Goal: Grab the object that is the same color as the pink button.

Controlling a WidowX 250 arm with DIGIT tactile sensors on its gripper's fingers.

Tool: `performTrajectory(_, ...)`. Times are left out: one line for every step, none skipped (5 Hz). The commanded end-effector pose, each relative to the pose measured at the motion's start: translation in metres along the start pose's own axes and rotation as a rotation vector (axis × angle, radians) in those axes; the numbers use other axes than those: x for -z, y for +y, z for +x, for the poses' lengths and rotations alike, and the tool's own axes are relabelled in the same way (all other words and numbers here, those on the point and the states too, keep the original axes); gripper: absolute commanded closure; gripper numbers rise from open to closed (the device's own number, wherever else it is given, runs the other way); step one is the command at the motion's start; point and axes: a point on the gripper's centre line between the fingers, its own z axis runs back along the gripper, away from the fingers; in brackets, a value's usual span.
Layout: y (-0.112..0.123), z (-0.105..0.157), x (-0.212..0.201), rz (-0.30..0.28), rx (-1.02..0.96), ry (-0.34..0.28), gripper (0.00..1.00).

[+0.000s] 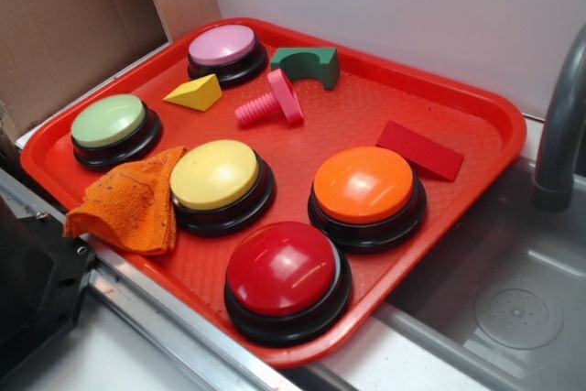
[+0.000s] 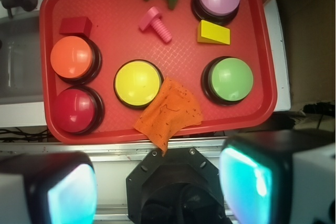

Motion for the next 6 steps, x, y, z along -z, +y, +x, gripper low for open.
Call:
performTrajectory(0.000,0.000,0.000,0.000,0.000,0.000,0.00)
performTrajectory(0.004,0.026,0.022,0.007,0.017,-0.040,0.00)
performTrajectory(0.008,0.056,0.050,0.039,0.011,-0.091,0.00)
performTrajectory(0.014,0.091,0.086,0.074,0.007,-0.156,0.00)
performTrajectory(0.012,0.125,0.122,0.079,0.027,-0.184,0.00)
performTrajectory(0.006,0.147,0.153,0.095,0.007,-0.169,0.00)
